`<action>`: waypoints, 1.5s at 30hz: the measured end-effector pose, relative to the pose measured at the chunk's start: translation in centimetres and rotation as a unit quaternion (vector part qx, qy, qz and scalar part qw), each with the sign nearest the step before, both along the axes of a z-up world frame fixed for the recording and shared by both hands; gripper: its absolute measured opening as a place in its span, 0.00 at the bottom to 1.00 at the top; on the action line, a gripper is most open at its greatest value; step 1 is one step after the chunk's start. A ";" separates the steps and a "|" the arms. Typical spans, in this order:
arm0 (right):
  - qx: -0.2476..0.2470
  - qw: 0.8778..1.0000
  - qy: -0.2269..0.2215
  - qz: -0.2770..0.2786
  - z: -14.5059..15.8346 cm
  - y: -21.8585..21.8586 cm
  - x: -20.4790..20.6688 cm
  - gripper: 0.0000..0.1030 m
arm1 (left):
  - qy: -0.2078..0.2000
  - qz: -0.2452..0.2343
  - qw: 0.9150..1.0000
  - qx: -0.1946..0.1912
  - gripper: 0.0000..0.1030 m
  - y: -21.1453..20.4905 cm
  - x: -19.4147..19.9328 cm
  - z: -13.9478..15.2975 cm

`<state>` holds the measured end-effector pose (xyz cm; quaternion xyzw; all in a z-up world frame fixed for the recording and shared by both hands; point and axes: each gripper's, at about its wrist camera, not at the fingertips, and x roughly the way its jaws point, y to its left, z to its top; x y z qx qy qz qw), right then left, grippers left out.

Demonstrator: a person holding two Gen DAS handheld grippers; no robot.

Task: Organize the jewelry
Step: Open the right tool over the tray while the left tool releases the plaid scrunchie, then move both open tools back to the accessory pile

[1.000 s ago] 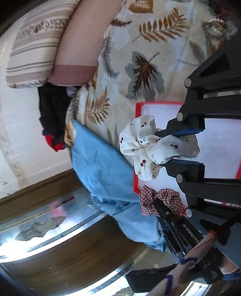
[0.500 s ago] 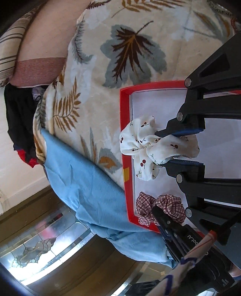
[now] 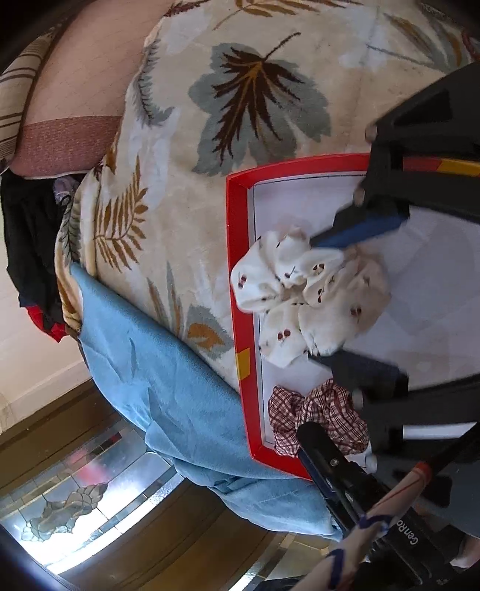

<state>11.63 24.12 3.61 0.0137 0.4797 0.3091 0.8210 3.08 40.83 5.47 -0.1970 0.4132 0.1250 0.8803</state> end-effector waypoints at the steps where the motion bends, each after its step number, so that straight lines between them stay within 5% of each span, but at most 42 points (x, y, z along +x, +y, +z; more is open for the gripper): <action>1: -0.001 1.000 -0.003 0.000 0.2 -0.1 -0.1 0.62 | 0.000 0.000 1.000 0.000 0.42 0.0 -0.1 0.1; 15: 0.037 0.999 -0.029 -0.001 4.6 -5.8 -5.7 0.62 | -0.052 -0.002 0.999 -0.009 0.47 -3.7 -5.4 4.3; 24: 0.041 0.997 -0.061 -0.017 5.3 -14.5 -13.5 0.62 | -0.065 -0.072 0.995 -0.037 0.51 -13.0 -10.2 3.5; 32: 0.015 0.989 -0.099 -0.110 4.2 -26.7 -19.2 0.62 | -0.068 -0.156 0.984 -0.041 0.52 -23.4 -11.7 2.2; 38: -0.007 0.974 -0.136 -0.183 3.5 -32.3 -21.5 0.62 | -0.067 -0.200 0.977 0.016 0.52 -29.8 -13.2 -0.3; 45: 0.015 0.967 -0.113 -0.227 1.9 -34.6 -20.3 0.62 | -0.054 -0.212 0.974 0.053 0.54 -30.7 -13.0 -1.7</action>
